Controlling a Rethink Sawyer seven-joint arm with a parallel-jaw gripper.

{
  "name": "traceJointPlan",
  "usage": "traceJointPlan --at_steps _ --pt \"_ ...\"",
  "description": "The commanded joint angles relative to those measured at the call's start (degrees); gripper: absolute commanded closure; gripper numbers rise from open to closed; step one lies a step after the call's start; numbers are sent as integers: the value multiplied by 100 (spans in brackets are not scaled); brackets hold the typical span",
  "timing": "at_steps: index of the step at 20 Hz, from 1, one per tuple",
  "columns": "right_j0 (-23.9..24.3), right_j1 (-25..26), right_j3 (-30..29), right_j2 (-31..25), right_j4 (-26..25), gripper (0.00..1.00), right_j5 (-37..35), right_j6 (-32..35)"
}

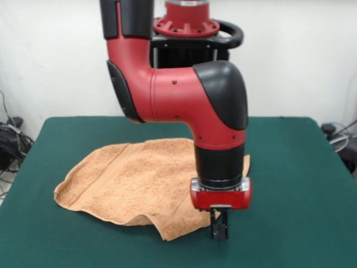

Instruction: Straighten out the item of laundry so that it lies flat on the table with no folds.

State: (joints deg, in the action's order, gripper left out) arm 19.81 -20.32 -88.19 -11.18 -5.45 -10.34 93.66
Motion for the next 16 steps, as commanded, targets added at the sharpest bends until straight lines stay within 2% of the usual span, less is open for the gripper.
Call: traceJointPlan --at_steps 1,6,10,11,16 --pt "163 -73 -688 174 63 100 -417 906" --pt "324 -137 -812 112 6 100 -487 796" --pt "262 -170 -774 187 33 100 -587 796" --pt "250 -176 -771 207 50 0 -609 791" --pt "178 -148 -512 275 119 0 -918 712"
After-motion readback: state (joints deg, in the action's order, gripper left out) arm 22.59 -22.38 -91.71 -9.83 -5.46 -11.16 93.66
